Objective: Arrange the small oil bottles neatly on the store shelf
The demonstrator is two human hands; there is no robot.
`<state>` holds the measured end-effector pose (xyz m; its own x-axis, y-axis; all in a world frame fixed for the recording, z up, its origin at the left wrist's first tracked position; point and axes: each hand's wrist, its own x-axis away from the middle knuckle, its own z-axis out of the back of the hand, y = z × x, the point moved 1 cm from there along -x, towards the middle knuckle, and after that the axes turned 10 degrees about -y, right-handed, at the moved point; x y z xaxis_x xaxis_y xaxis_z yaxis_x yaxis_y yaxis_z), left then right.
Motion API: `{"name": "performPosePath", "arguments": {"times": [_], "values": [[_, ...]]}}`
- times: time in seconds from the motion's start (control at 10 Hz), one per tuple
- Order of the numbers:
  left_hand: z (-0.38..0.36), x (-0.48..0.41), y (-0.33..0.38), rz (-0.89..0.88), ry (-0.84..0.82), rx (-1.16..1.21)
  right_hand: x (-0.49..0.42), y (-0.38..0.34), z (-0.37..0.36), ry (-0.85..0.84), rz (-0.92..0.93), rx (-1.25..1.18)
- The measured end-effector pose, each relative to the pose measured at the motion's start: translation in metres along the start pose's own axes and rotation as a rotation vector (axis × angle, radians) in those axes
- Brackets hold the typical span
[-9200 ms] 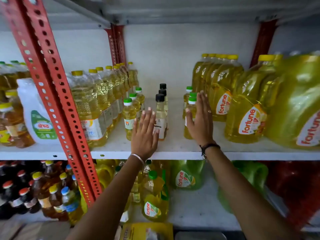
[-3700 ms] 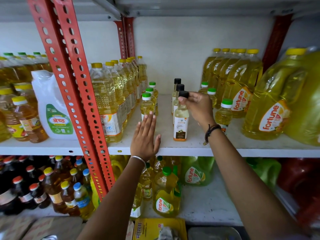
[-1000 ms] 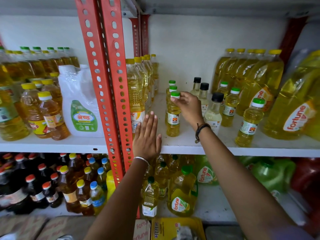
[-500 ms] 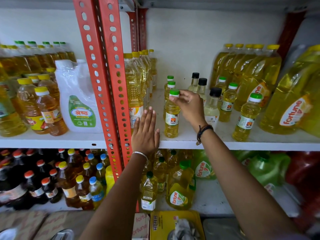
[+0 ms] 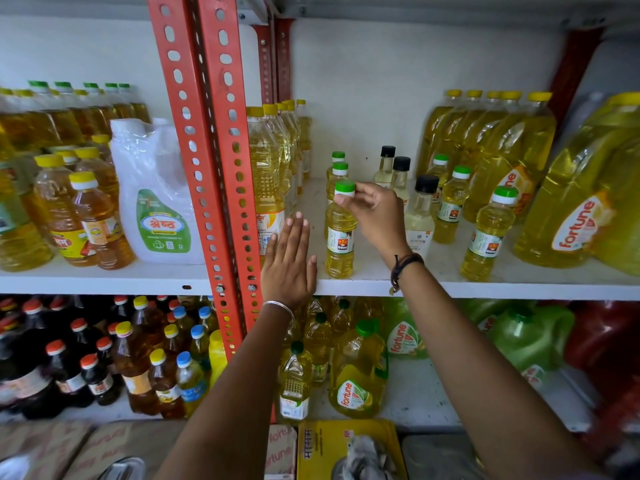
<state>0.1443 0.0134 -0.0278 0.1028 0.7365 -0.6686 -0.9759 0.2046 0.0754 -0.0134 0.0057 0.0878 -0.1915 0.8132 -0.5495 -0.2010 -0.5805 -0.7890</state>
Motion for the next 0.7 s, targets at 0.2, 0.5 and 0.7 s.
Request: {"name": "performPosePath", "arguments": {"times": [0.2,0.5,0.7], "values": [[-0.001,0.000,-0.001,-0.005,0.007,-0.008,0.001,-0.001,0.001,0.001,-0.011,0.016],[-0.001,0.000,0.001,0.009,0.008,-0.018,0.006,0.003,-0.003,0.037,-0.001,0.067],[0.010,0.013,0.009,-0.052,0.087,0.136,0.020,-0.004,0.002,0.095,0.081,0.146]]}}
